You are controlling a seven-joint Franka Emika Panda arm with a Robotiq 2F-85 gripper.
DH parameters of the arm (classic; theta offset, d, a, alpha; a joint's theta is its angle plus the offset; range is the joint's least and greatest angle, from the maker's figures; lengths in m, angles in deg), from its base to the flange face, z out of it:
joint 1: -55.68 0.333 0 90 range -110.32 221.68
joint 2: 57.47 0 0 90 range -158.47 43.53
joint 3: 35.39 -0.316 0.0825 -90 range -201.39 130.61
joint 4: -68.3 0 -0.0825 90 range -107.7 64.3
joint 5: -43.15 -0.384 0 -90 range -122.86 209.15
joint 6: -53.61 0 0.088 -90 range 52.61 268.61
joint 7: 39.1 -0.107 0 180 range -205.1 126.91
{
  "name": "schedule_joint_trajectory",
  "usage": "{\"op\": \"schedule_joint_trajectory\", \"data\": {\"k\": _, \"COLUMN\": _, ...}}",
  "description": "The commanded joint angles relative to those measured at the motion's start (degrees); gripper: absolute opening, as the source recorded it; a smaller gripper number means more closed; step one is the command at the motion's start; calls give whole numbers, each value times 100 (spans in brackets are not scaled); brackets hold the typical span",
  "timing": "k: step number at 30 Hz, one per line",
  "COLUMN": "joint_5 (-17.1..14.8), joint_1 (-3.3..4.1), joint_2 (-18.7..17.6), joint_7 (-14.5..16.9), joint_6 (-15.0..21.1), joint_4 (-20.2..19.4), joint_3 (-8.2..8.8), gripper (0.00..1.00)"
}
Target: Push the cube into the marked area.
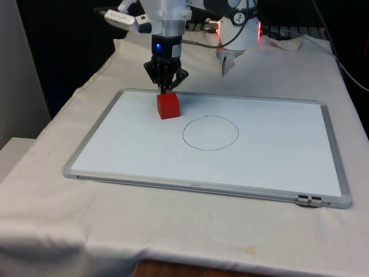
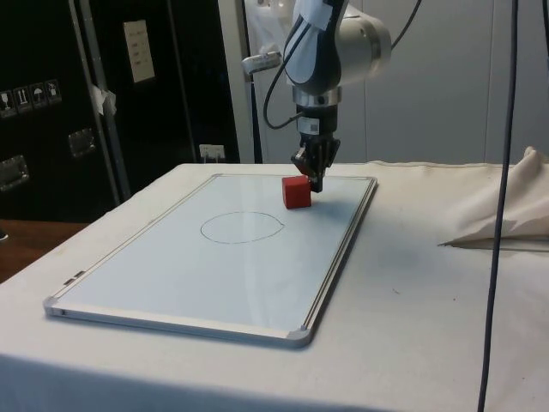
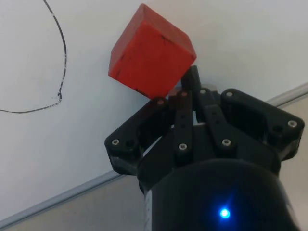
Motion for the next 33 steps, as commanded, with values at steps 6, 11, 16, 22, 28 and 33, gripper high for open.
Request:
{"op": "schedule_joint_trajectory", "data": {"k": 6, "joint_5": 0, "joint_1": 34, "joint_2": -6, "joint_7": -269, "joint_6": 40, "joint_4": 69, "joint_3": 29, "gripper": 0}}
{"op": "schedule_joint_trajectory", "data": {"k": 11, "joint_5": 17, "joint_1": 63, "joint_2": 40, "joint_7": -395, "joint_6": 63, "joint_4": 86, "joint_3": 52, "gripper": 0}}
{"op": "schedule_joint_trajectory", "data": {"k": 16, "joint_5": 11, "joint_1": 126, "joint_2": 115, "joint_7": -590, "joint_6": 74, "joint_4": 120, "joint_3": -23, "gripper": 0}}
{"op": "schedule_joint_trajectory", "data": {"k": 22, "joint_5": -6, "joint_1": 166, "joint_2": 143, "joint_7": -733, "joint_6": 103, "joint_4": 120, "joint_3": -178, "gripper": 0}}
{"op": "schedule_joint_trajectory", "data": {"k": 28, "joint_5": -23, "joint_1": 195, "joint_2": 80, "joint_7": -905, "joint_6": 132, "joint_4": 183, "joint_3": -344, "gripper": 0}}
{"op": "schedule_joint_trajectory", "data": {"k": 33, "joint_5": 0, "joint_1": 172, "joint_2": -17, "joint_7": -1031, "joint_6": 80, "joint_4": 275, "joint_3": -390, "gripper": 0}}
